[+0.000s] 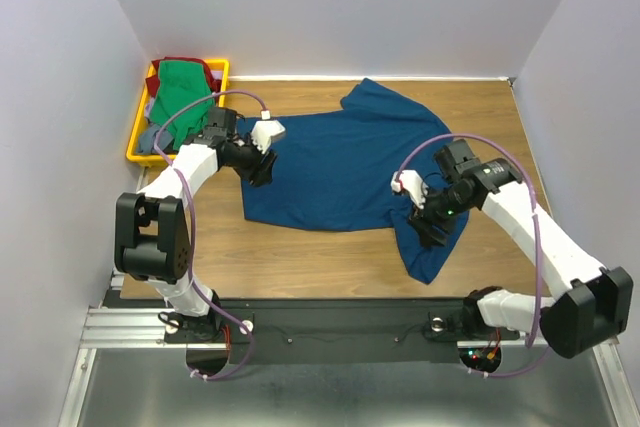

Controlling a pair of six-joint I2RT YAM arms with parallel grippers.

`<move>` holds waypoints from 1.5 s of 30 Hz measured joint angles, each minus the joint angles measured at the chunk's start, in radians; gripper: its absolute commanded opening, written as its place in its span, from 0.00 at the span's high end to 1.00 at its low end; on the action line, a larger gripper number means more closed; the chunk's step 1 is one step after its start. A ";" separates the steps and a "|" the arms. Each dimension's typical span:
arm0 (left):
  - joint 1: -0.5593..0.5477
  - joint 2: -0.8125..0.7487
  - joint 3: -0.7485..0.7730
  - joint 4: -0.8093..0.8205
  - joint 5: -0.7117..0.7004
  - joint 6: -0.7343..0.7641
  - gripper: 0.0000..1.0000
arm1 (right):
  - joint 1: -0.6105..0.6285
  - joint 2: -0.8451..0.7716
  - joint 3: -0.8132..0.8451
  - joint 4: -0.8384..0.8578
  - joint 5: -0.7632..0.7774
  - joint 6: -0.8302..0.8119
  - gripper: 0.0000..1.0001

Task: Fold and stack the t-shirts
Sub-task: Flatten the tshirt out

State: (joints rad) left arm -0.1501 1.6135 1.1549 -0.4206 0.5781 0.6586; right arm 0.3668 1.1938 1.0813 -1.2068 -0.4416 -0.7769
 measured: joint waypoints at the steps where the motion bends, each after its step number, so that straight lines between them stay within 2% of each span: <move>1: -0.003 -0.003 -0.011 -0.005 0.004 0.014 0.42 | -0.002 0.003 -0.016 0.019 0.009 0.008 0.42; 3: -0.013 -0.007 -0.029 -0.018 0.011 0.043 0.44 | -0.037 0.043 -0.073 0.059 0.028 0.039 0.46; 6: -0.045 -0.011 -0.041 -0.026 0.018 0.082 0.46 | -0.189 0.167 -0.086 0.101 0.022 0.072 0.52; 9: -0.089 -0.012 -0.049 -0.027 0.019 0.122 0.46 | -0.358 0.323 -0.019 0.132 -0.001 0.106 0.56; 11: -0.128 -0.012 -0.050 -0.027 0.017 0.148 0.46 | -0.429 0.408 0.031 0.165 -0.010 0.127 0.57; 17: -0.196 0.002 -0.050 0.000 -0.033 0.177 0.45 | -0.458 0.511 0.063 0.204 -0.017 0.163 0.58; 22: -0.194 0.039 -0.049 0.030 -0.117 0.203 0.41 | -0.457 0.580 0.062 0.228 -0.005 0.180 0.58; 30: -0.172 0.089 -0.049 0.022 -0.200 0.275 0.42 | -0.457 0.605 0.049 0.247 0.024 0.184 0.57; 37: -0.147 0.106 -0.050 -0.027 -0.222 0.336 0.52 | -0.457 0.605 0.049 0.247 0.042 0.184 0.57; 40: -0.136 0.106 -0.051 -0.048 -0.225 0.359 0.72 | -0.457 0.605 0.050 0.247 0.045 0.184 0.57; 45: -0.130 0.098 -0.082 -0.070 -0.217 0.402 0.92 | -0.457 0.606 0.050 0.248 0.050 0.184 0.57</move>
State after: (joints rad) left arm -0.2802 1.7115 1.0729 -0.4908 0.3614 1.0603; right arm -0.0902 1.7996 1.1309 -0.9588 -0.3916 -0.5930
